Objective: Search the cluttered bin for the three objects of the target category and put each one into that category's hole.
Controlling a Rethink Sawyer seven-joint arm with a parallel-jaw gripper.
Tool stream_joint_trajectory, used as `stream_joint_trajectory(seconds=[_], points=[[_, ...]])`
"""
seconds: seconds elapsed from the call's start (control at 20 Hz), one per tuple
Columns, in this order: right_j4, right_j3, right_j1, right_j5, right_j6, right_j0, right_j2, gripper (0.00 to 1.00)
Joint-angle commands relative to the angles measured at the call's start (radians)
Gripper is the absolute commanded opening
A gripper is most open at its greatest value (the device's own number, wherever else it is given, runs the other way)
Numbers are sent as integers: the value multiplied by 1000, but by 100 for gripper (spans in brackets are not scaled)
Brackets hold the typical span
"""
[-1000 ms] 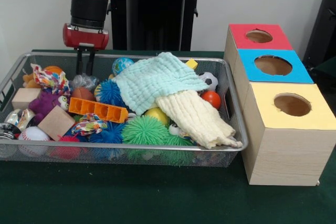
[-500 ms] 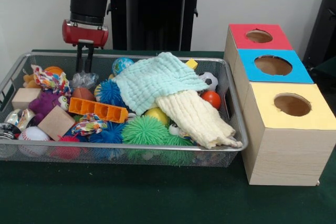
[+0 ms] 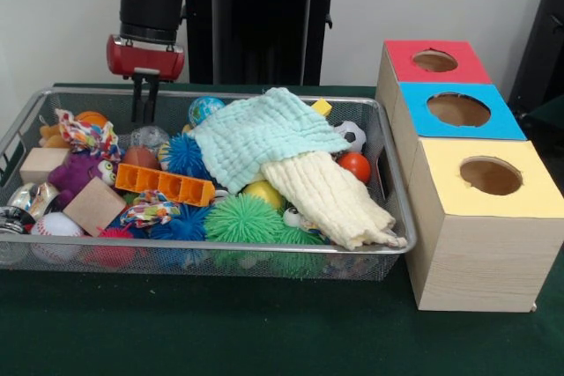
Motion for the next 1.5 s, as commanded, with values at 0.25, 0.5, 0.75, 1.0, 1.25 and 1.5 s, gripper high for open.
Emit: stream_joint_trajectory(seconds=[0.25, 0.5, 0.75, 1.0, 1.25, 1.5], points=[[-32, 24, -41, 117, 74, -35, 138, 0], [-29, 18, -39, 116, 69, -32, 137, 0], [-21, 17, -37, 111, 75, -32, 134, 100], [-25, 13, -35, 106, 67, -14, 124, 100], [-15, 13, -31, 110, 71, -9, 124, 100], [-18, 6, -22, 103, 71, -9, 122, 100]])
